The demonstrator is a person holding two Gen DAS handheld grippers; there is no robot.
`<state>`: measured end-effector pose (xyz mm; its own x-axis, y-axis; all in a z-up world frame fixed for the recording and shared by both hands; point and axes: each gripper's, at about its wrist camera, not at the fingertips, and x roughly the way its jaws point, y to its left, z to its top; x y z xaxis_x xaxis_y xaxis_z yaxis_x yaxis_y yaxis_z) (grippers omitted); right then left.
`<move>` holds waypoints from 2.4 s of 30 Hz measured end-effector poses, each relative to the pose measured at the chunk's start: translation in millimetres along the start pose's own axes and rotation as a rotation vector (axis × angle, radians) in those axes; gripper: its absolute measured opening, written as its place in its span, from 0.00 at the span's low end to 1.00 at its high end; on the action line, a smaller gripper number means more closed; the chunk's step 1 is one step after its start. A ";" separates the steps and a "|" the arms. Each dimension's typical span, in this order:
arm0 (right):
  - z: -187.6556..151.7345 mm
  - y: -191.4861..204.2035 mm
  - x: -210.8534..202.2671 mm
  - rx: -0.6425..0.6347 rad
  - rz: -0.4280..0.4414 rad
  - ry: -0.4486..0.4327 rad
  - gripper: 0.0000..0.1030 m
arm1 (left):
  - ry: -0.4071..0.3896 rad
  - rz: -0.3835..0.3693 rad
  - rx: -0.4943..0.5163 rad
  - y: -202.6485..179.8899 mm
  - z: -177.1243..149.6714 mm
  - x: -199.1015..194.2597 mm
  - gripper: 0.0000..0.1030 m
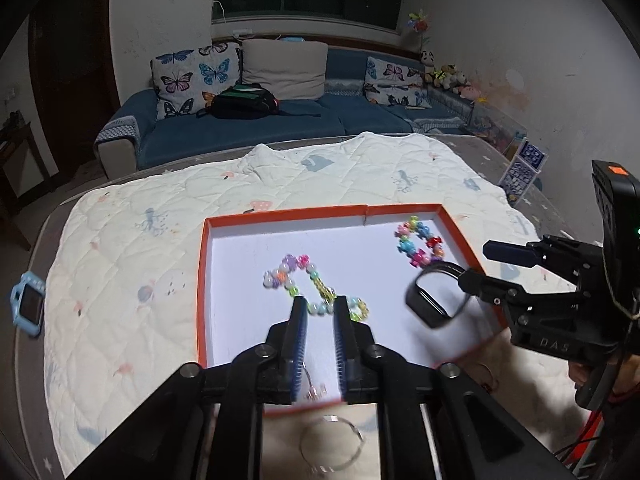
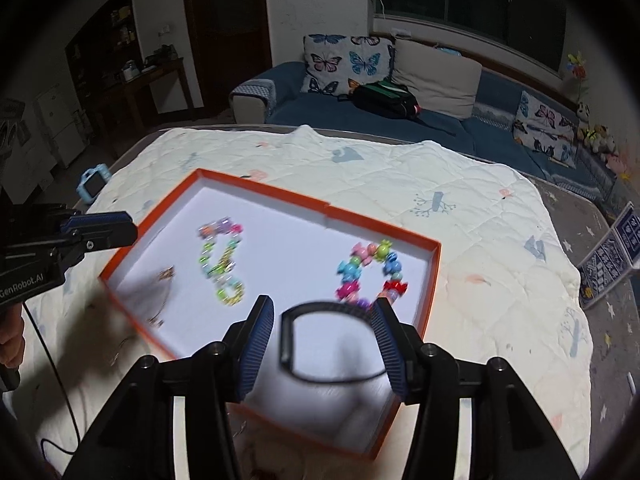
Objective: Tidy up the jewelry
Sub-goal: 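Open both grippers and withdraw them toward the silver hoop bangle, then grasp the red-tassel hoop earring with the right gripper while the left grasps a large silver hoop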
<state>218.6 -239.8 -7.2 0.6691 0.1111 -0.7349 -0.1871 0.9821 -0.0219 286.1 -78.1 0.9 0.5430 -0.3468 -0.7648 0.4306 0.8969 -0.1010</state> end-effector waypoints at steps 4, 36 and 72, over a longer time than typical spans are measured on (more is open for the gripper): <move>-13.8 12.3 -14.1 -0.025 -0.010 -0.017 0.56 | -0.044 0.020 0.001 -8.4 -19.1 -29.7 0.55; -100.4 27.4 -52.5 0.059 0.054 -0.045 0.65 | 0.085 -0.038 0.124 -20.8 -130.6 -19.1 0.68; -99.3 25.0 -12.4 0.019 0.102 0.054 0.55 | 0.097 -0.022 0.224 -15.5 -124.4 28.8 0.50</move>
<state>134.2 -231.7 -65.9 0.6076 0.2025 -0.7680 -0.2385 0.9688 0.0668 205.4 -67.9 -98.8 0.4644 -0.3275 -0.8228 0.5966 0.8023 0.0174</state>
